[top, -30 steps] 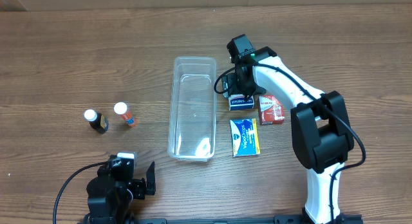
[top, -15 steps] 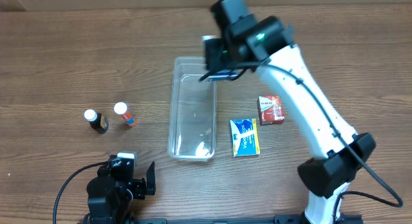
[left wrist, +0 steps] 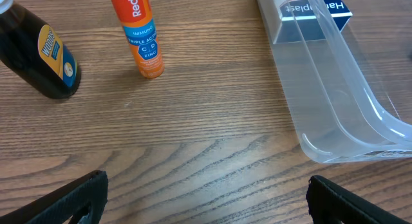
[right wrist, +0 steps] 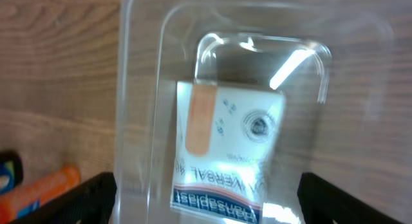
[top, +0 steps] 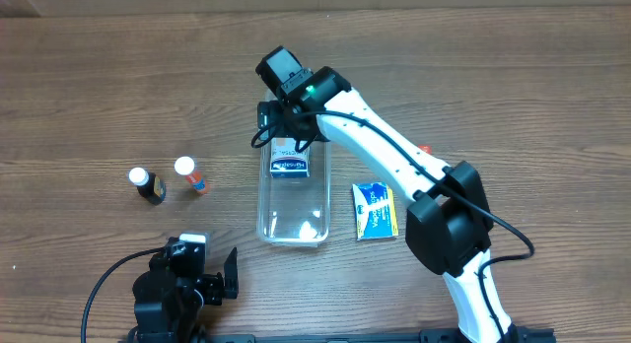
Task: Pack container
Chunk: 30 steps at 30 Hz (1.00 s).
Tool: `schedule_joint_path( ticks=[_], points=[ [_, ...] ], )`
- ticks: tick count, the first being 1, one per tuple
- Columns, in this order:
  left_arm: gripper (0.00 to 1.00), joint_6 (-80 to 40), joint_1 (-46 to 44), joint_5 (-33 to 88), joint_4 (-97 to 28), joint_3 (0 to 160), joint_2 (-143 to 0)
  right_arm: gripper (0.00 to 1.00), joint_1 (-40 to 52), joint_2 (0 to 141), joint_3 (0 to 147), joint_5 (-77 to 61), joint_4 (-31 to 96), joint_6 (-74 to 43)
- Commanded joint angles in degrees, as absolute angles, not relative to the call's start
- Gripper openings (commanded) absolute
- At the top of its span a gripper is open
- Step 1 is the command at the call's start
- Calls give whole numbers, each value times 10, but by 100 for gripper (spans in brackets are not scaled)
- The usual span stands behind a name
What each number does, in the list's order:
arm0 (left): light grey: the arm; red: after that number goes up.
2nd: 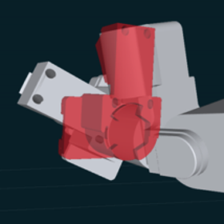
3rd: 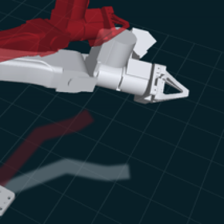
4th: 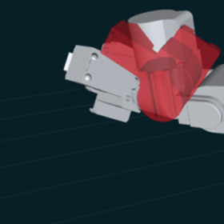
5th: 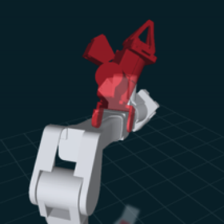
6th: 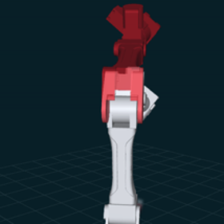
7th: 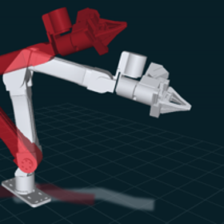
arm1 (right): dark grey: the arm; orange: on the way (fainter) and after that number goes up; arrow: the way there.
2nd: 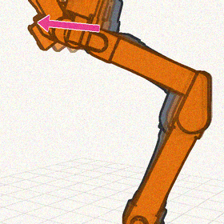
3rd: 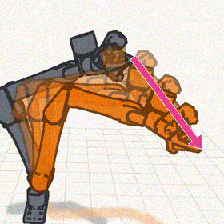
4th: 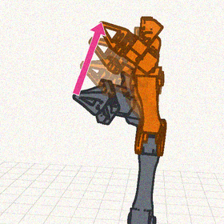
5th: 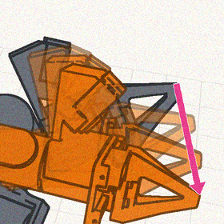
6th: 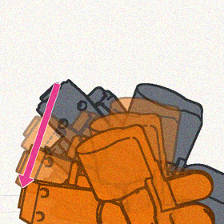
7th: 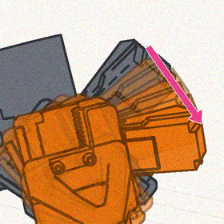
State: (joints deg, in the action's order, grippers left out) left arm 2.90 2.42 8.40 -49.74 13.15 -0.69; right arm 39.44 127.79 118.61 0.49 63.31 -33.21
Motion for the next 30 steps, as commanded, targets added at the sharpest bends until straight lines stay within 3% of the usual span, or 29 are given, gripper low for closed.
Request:
schedule_joint_path(
  ticks=[1, 7, 12, 18, 20, 23, 26, 30],
  points=[
    [100, 17, 30, 90, -495, 131, -3, 93, 351, 1166, 1231, 18, 703, -313],
    [100, 17, 30, 90, -495, 131, -3, 98, 246, 1123, 1180, 5, 946, -254],
    [100, 17, 30, 90, -495, 131, -3, 98, 305, 1123, 899, -27, 824, -209],
    [100, 17, 30, 90, -495, 131, -3, 99, 311, 1123, 728, -66, 671, -222],
    [100, 17, 30, 90, -495, 131, -3, 93, 310, 1123, 724, -65, 648, -221],
    [100, 17, 30, 90, -495, 131, -3, 70, 303, 1119, 746, -62, 662, -223],
    [100, 17, 30, 90, -495, 131, -3, 69, 302, 1075, 827, -14, 715, -223],
    [100, 17, 30, 90, -495, 131, -3, 73, 307, 1024, 1056, -14, 799, -229]
  ],
)
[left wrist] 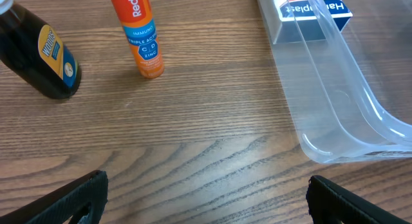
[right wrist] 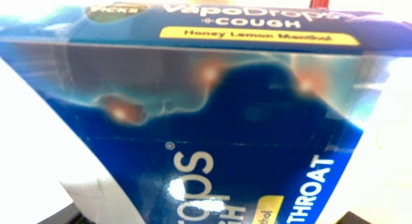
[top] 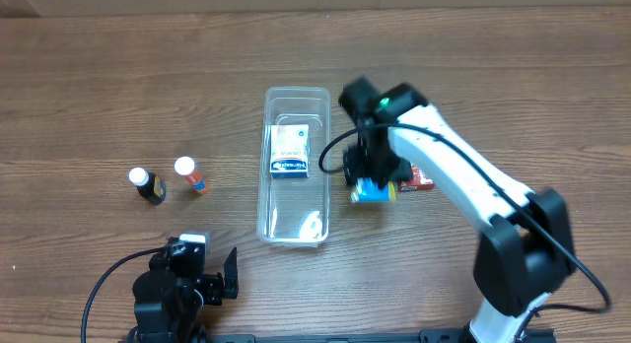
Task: Pack container
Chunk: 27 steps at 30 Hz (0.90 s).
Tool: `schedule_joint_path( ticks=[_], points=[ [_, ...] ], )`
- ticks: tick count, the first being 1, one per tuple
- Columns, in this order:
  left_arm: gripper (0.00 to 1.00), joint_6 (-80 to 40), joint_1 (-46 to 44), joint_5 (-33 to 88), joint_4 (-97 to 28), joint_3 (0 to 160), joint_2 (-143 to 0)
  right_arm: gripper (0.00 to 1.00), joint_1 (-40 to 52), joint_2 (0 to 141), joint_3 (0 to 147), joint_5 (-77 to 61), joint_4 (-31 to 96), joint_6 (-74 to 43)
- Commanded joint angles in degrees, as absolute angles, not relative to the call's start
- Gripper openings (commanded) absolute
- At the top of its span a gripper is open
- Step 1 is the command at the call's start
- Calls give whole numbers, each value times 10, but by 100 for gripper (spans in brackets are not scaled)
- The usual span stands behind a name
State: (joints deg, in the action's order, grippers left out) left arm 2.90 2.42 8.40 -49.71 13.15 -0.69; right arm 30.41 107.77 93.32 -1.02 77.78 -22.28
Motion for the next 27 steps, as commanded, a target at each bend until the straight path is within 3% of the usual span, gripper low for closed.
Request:
schedule_joint_path(
  ticks=[1, 8, 12, 16, 22, 27],
  points=[
    [100, 17, 30, 90, -495, 131, -3, 73, 314, 1024, 1079, -41, 797, -230],
    [100, 17, 30, 90, -495, 131, -3, 72, 474, 1048, 979, -57, 659, -398],
    [100, 17, 30, 90, -495, 131, -3, 72, 495, 1066, 877, -65, 590, -440],
    [100, 17, 30, 90, -495, 131, -3, 86, 496, 1066, 866, -96, 546, -407],
    [100, 17, 30, 90, -495, 131, -3, 91, 448, 1059, 939, -85, 580, -358],
    [100, 17, 30, 90, -495, 131, -3, 100, 306, 1028, 1030, -28, 706, -332]
  ],
)
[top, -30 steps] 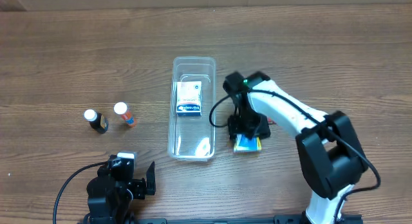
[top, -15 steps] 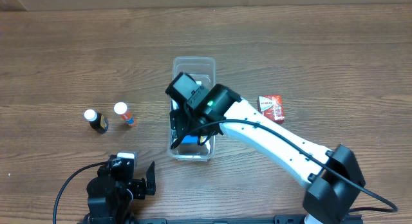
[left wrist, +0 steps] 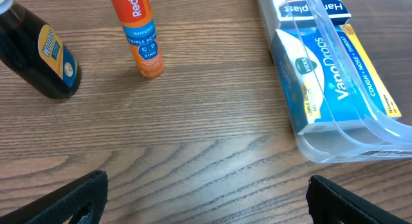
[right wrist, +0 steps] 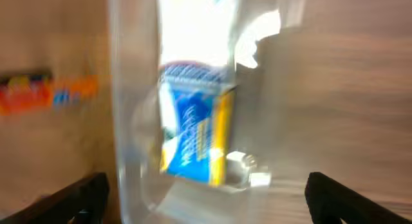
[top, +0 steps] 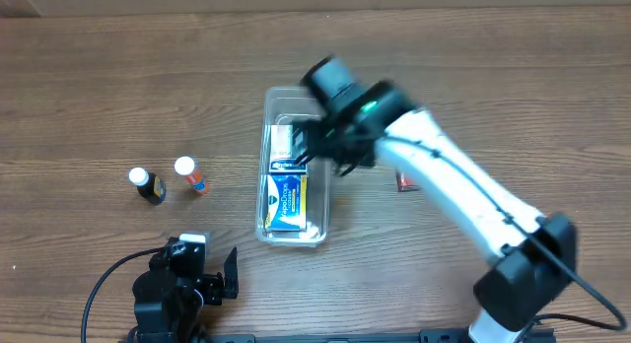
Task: Pack container
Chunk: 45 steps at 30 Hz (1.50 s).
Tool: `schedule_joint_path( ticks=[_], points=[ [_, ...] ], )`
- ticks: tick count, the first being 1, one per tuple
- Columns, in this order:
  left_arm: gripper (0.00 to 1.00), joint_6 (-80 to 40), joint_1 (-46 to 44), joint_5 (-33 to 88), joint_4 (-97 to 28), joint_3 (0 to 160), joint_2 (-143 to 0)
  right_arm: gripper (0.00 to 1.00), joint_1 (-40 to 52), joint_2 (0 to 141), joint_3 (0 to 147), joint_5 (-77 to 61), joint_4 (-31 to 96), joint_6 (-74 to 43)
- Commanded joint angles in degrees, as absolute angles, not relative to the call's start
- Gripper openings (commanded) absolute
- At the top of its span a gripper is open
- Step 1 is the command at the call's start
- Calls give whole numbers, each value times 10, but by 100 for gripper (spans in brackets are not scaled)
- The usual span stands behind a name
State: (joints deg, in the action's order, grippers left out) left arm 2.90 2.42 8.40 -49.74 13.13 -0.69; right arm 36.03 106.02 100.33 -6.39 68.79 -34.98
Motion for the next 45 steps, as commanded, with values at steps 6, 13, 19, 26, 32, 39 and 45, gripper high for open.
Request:
schedule_joint_path(
  ticks=[6, 13, 19, 26, 32, 39, 45],
  points=[
    [100, 17, 30, 90, -495, 131, -3, 100, 127, 1064, 882, -24, 666, -158],
    [100, 17, 30, 90, -495, 131, -3, 100, 93, 1144, 773, -27, 538, -100],
    [100, 17, 30, 90, -495, 131, -3, 74, 93, 1157, 805, -31, 575, -155],
    [100, 17, 30, 90, -495, 131, -3, 71, 203, 1022, 1018, -82, 730, -252],
    [100, 17, 30, 90, -495, 131, -3, 72, 407, 1074, 1016, 22, 575, -380],
    [100, 17, 30, 90, -495, 131, -3, 94, 406, 1186, 1016, -36, 463, -391],
    [100, 17, 30, 90, -495, 131, -3, 99, 347, 1078, 1060, -43, 482, -371]
  ],
)
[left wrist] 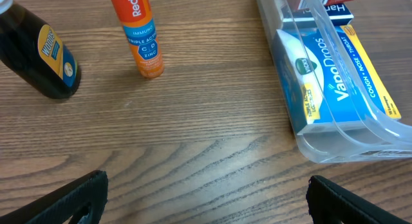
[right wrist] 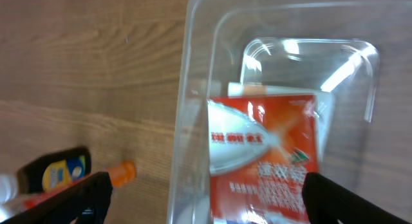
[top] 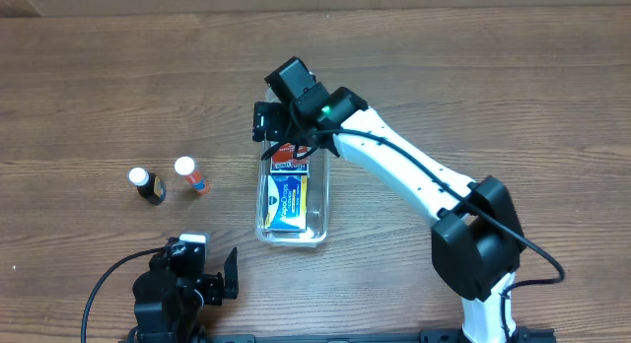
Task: Pack container
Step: 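Grasp the red box with the right gripper and drop it in container, then raise the right arm away and reach the left gripper to the brown bottle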
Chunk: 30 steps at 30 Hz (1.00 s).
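Note:
The clear plastic container [top: 293,223] lies mid-table. A blue VapoDrops box [top: 286,205] fills its near half. At the far end, a red packet [right wrist: 265,153] rests on a white plaster box [left wrist: 339,11]. My right gripper [top: 285,136] hangs open over that far end, with nothing between its fingertips [right wrist: 72,205]. An orange tube [top: 187,172] and a dark bottle [top: 146,183] stand left of the container. My left gripper [left wrist: 206,201] is open and low at the table's front edge, apart from everything.
The wooden table [top: 513,106] holds nothing else loose. In the left wrist view the orange tube [left wrist: 138,37] and the dark bottle [left wrist: 40,56] stand a short way left of the container [left wrist: 335,127].
The red packet lay on the table to the right of the container; now it lies in the container's far end on the plaster box. My right gripper is open above it. The left arm is unmoved.
At first my right gripper was open over the plaster box in the container, with the blue box and red packet on the table to its right. Then it was at the blue box. Later the blue box lay in the container. Now the red packet is in too.

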Tool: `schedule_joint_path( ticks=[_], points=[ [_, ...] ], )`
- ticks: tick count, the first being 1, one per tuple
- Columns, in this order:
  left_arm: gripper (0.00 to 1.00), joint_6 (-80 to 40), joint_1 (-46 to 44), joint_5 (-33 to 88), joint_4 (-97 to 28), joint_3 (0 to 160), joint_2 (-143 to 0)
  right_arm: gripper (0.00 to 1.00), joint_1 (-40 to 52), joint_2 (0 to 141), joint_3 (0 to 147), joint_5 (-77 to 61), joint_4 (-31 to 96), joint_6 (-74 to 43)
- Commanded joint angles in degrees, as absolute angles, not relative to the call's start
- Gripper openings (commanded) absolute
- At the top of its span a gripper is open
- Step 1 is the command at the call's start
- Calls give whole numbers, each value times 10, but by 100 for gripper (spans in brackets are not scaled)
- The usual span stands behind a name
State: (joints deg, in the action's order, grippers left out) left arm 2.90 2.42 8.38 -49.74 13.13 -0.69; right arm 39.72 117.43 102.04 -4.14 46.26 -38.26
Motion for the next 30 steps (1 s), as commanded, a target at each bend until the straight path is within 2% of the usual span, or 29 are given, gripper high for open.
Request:
schedule_joint_path(
  ticks=[1, 3, 6, 10, 15, 17, 19, 22, 24, 30],
  points=[
    [100, 17, 30, 90, -495, 131, -3, 100, 322, 1054, 1061, -44, 494, -371],
    [100, 17, 30, 75, -495, 131, -3, 100, 223, 1001, 1061, -44, 546, -370],
    [100, 30, 30, 54, -446, 131, -3, 100, 57, 975, 1061, -113, 618, -300],
    [100, -20, 30, 129, -361, 131, -3, 100, -70, 976, 1061, -166, 690, -235],
    [100, -150, 30, 131, -313, 206, -50, 100, -106, 976, 1061, -166, 721, -235],
    [100, -155, 30, 121, -333, 328, -175, 100, -106, 976, 1061, -166, 721, -236],
    [100, -145, 30, 97, -424, 524, -383, 100, -106, 976, 1061, -166, 721, -236],
    [100, -135, 30, 106, -541, 734, -583, 100, -106, 976, 1061, -166, 721, -236],
    [100, -111, 30, 70, -649, 881, -737, 100, -106, 976, 1061, -166, 721, -235],
    [100, -168, 31, 13, -746, 927, -926, 100, -106, 976, 1061, -166, 721, -235]
  ],
)
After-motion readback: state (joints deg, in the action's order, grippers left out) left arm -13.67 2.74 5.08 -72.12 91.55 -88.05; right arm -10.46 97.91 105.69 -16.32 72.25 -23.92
